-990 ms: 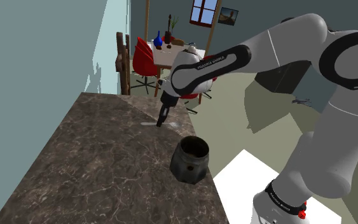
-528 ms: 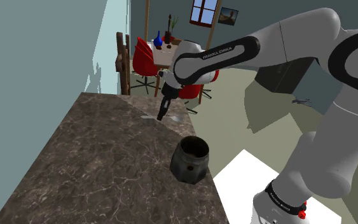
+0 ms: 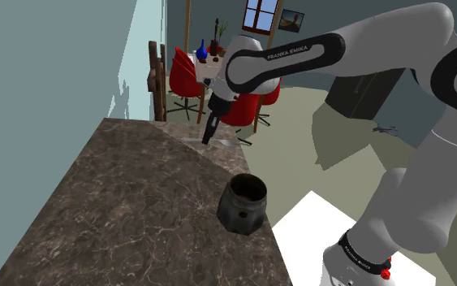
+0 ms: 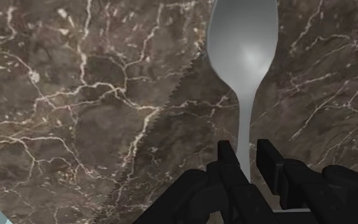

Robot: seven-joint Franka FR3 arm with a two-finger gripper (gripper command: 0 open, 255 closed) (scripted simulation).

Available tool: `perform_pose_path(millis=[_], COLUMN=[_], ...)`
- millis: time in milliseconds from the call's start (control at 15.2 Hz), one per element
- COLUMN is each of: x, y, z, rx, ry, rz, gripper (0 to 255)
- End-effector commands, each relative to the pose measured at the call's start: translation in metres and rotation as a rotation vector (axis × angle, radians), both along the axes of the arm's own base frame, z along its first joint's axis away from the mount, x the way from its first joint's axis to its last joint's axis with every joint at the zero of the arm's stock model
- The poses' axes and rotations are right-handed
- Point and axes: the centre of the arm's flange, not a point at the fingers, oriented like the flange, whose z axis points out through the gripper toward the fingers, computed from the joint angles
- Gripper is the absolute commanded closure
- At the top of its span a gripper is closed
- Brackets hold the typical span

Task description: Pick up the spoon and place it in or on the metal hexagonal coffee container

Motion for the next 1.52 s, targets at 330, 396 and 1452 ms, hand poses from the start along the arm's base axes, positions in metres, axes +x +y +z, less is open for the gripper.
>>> perform_pose_path(millis=[330, 396, 1452], x=[-0.001, -0.001, -0.064], y=[0.000, 0.000, 0.017], z=[0.037, 0.042, 0.101], rx=[0.000, 0.000, 0.000], ry=[0.000, 0.000, 0.000], rz=[0.000, 0.000, 0.000], gripper=[255, 255, 255])
